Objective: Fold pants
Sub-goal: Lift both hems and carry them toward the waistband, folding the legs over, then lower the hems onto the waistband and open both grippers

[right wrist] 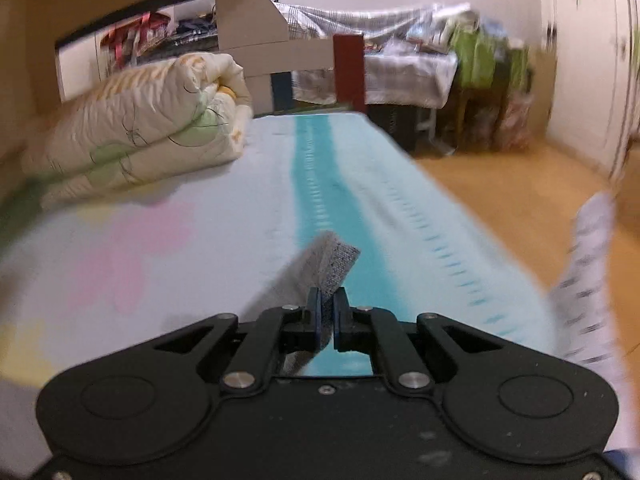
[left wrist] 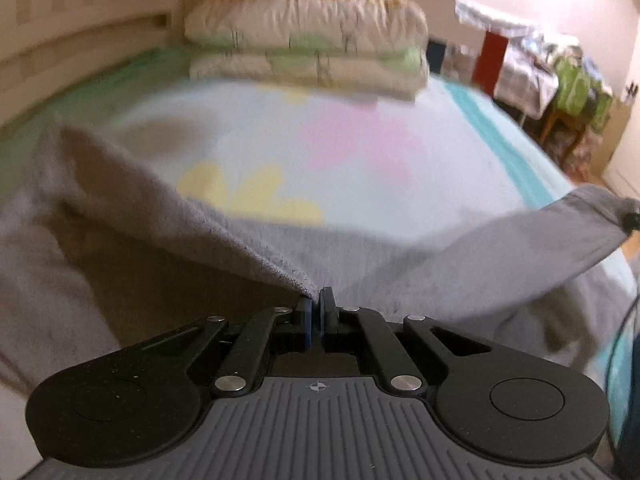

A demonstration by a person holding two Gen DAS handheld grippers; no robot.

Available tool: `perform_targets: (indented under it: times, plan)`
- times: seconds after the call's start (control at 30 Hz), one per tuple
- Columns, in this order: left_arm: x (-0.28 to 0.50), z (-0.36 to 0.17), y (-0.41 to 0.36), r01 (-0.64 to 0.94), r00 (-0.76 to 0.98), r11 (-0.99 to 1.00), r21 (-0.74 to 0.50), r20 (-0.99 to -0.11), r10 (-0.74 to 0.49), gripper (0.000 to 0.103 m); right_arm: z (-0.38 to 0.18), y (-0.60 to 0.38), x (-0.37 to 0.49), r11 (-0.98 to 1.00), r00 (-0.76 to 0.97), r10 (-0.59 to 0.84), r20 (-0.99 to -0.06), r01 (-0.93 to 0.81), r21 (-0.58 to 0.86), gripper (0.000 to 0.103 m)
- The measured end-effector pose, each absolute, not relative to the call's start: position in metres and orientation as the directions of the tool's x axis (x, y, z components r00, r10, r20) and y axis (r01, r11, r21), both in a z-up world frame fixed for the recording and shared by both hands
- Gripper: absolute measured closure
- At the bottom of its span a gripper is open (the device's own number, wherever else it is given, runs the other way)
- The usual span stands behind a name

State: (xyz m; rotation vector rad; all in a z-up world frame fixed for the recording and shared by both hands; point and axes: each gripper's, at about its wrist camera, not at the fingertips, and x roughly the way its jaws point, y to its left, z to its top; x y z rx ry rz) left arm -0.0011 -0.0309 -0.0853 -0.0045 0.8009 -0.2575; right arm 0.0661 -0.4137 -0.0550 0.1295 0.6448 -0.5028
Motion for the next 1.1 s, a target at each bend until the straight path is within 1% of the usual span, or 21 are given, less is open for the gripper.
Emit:
perform_targets:
  times: [0.07, 0.13, 0.2, 0.3, 0.37, 0.47, 0.5, 0.53, 0.57, 0.6, 0.7, 0.73, 0.87, 1.03, 1.1]
  plan:
    - [-0.005, -0.106, -0.031, 0.222, 0.608, 0.968, -0.12, -0.758, -0.234, 0.099, -0.076, -0.417, 0.056, 0.862, 0.591, -0.44, -0.676, 0.49, -0.131, 0.097]
    - [-0.01, -0.119, -0.034, 0.222, 0.589, 0.97, -0.103, -0.778, -0.218, 0.099, -0.101, -0.419, 0.05, 0.862, 0.514, -0.433, -0.74, 0.475, -0.175, 0.097]
    - [-0.008, -0.121, -0.037, 0.23, 0.592, 0.969, -0.085, -0.778, -0.209, 0.099, -0.122, -0.417, 0.045, 0.865, 0.469, -0.429, -0.772, 0.46, -0.201, 0.097]
    - [-0.003, -0.112, -0.038, 0.233, 0.613, 0.968, -0.089, -0.759, -0.218, 0.1, -0.131, -0.408, 0.048, 0.862, 0.465, -0.458, -0.758, 0.442, -0.25, 0.097]
    - [-0.004, -0.1, -0.037, 0.233, 0.642, 0.968, -0.099, -0.732, -0.229, 0.1, -0.123, -0.404, 0.049, 0.864, 0.493, -0.461, -0.738, 0.439, -0.247, 0.097]
    - [-0.019, -0.081, -0.038, 0.24, 0.692, 0.966, -0.097, -0.68, -0.24, 0.099, -0.097, -0.392, 0.044, 0.85, 0.555, -0.511, -0.656, 0.437, -0.293, 0.097]
    - [-0.024, -0.081, -0.039, 0.247, 0.689, 0.964, -0.1, -0.682, -0.247, 0.099, -0.089, -0.388, 0.039, 0.839, 0.566, -0.537, -0.625, 0.433, -0.329, 0.097]
    - [-0.028, -0.087, -0.04, 0.255, 0.671, 0.96, -0.111, -0.695, -0.259, 0.098, -0.085, -0.385, 0.038, 0.829, 0.561, -0.556, -0.613, 0.425, -0.363, 0.097]
    - [-0.03, -0.097, -0.043, 0.265, 0.646, 0.957, -0.118, -0.715, -0.268, 0.098, -0.085, -0.385, 0.036, 0.822, 0.546, -0.567, -0.617, 0.416, -0.388, 0.097]
    - [-0.03, -0.108, -0.048, 0.274, 0.618, 0.955, -0.113, -0.74, -0.265, 0.098, -0.091, -0.39, 0.036, 0.821, 0.516, -0.567, -0.642, 0.412, -0.395, 0.097]
    - [-0.026, -0.131, -0.056, 0.279, 0.571, 0.956, -0.087, -0.785, -0.238, 0.099, -0.122, -0.41, 0.044, 0.839, 0.393, -0.504, -0.769, 0.434, -0.329, 0.097]
    - [-0.024, -0.134, -0.056, 0.279, 0.561, 0.956, -0.088, -0.793, -0.237, 0.099, -0.127, -0.41, 0.048, 0.838, 0.374, -0.504, -0.779, 0.432, -0.334, 0.097]
    - [-0.017, -0.138, -0.053, 0.28, 0.533, 0.953, -0.119, -0.806, -0.257, 0.099, -0.134, -0.4, 0.061, 0.824, 0.346, -0.55, -0.761, 0.374, -0.426, 0.097]
    - [-0.019, -0.142, -0.061, 0.326, 0.538, 0.944, -0.055, -0.81, -0.233, 0.098, -0.149, -0.4, 0.064, 0.815, 0.274, -0.561, -0.781, 0.346, -0.464, 0.096]
    - [-0.023, -0.138, -0.058, 0.333, 0.535, 0.942, -0.054, -0.811, -0.236, 0.097, -0.148, -0.399, 0.062, 0.812, 0.266, -0.569, -0.778, 0.334, -0.479, 0.093]
